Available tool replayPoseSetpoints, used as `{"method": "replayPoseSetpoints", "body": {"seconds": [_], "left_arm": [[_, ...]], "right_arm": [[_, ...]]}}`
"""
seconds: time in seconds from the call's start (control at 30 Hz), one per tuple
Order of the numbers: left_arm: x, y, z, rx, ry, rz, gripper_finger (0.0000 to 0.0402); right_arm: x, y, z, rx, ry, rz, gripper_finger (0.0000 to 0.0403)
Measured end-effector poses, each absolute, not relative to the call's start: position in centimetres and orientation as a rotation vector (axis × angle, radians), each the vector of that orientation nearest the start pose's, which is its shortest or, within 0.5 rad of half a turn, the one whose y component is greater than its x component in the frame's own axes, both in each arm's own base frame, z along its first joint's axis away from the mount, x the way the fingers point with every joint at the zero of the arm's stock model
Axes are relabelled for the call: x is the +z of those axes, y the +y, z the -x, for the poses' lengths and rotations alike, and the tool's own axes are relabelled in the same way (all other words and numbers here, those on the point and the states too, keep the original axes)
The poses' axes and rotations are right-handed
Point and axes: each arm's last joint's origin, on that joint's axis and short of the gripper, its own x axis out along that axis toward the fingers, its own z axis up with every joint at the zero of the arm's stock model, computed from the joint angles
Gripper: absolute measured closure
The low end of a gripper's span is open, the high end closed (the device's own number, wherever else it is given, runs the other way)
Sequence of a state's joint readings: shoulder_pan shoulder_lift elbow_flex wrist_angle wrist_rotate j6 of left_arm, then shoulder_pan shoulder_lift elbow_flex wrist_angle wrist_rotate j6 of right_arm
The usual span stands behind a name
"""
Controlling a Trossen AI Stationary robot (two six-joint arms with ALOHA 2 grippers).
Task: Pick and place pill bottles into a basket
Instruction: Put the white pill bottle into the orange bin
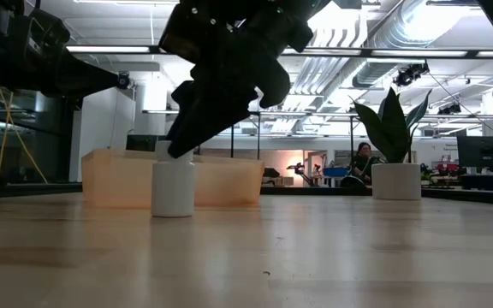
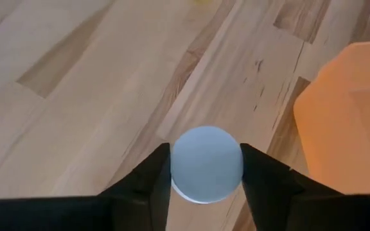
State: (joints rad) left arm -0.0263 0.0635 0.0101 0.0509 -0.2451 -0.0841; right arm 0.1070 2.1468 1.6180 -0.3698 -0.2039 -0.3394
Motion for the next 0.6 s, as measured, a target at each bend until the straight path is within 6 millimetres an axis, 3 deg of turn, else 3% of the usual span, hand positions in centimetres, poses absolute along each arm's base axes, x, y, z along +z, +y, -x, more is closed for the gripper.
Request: {"method": "replayPoseSetpoints", "body": {"seconds": [0.2,0.33,0.47,0.6], "left_arm": [[16.7,0.4,-10.0,0.219,-0.007,0.083,0.0328],[16.7,0.4,-10.0,0.218,-0.007,0.083,0.0328],[16.7,0.4,-10.0,0.218,-0.007,0.084,0.0328],[16.7,0.4,-10.0,0.218,-0.007,0.083,0.0328]], "right_arm": [[18.3,5.5,-45.9,0.441,0.845,0.309,0.0259],[21.0,4.9,-45.5,0.384,0.812,0.373,0.0256],[24.0,3.1,-45.1,0.330,0.730,0.384,0.0250],[25.6,0.2,-45.0,0.259,0.678,0.371,0.0257]]}}
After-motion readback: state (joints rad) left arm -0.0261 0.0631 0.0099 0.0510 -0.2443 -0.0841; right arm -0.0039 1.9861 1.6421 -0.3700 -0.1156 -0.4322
